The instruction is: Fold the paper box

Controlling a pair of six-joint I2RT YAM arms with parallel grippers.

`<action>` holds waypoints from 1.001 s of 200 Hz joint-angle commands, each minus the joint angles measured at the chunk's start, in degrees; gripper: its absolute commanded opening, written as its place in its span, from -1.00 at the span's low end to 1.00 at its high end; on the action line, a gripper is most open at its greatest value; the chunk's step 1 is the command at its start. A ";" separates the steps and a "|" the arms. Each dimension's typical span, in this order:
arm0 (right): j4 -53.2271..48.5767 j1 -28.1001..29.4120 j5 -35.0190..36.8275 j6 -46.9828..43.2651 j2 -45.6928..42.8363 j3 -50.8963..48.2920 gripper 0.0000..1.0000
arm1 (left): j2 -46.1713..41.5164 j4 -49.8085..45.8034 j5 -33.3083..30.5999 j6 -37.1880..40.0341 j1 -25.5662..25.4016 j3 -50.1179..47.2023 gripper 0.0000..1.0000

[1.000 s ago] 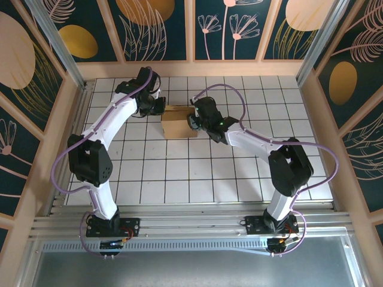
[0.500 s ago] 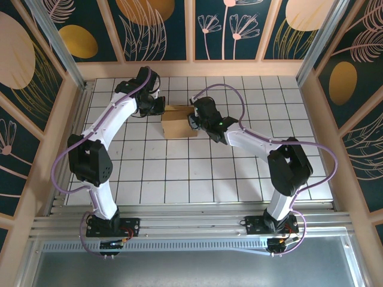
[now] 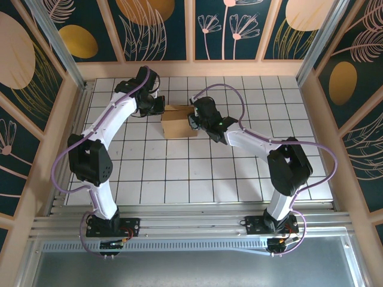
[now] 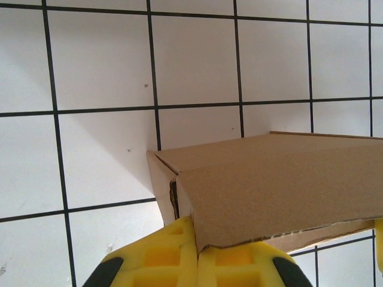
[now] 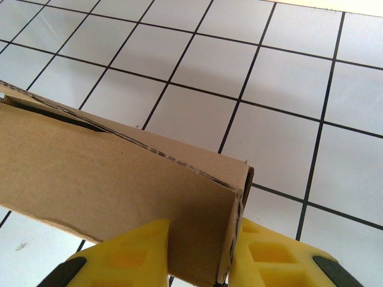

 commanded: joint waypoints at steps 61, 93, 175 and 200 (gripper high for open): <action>-6.39 2.49 -4.53 -2.63 4.83 -2.00 -0.48 | -0.61 0.76 6.55 1.76 -1.57 -11.62 -1.00; -6.53 2.54 -4.53 -2.53 4.79 -1.82 -0.49 | -1.54 0.19 1.77 5.25 -1.66 -13.28 -1.00; -6.89 2.75 -4.24 -2.50 4.35 -2.00 -0.49 | -1.59 0.20 -2.46 2.98 -1.92 -13.78 -0.97; -6.80 2.80 -4.18 -2.50 4.34 -1.91 -0.49 | -0.65 0.31 -3.29 2.83 -4.32 -13.45 -0.96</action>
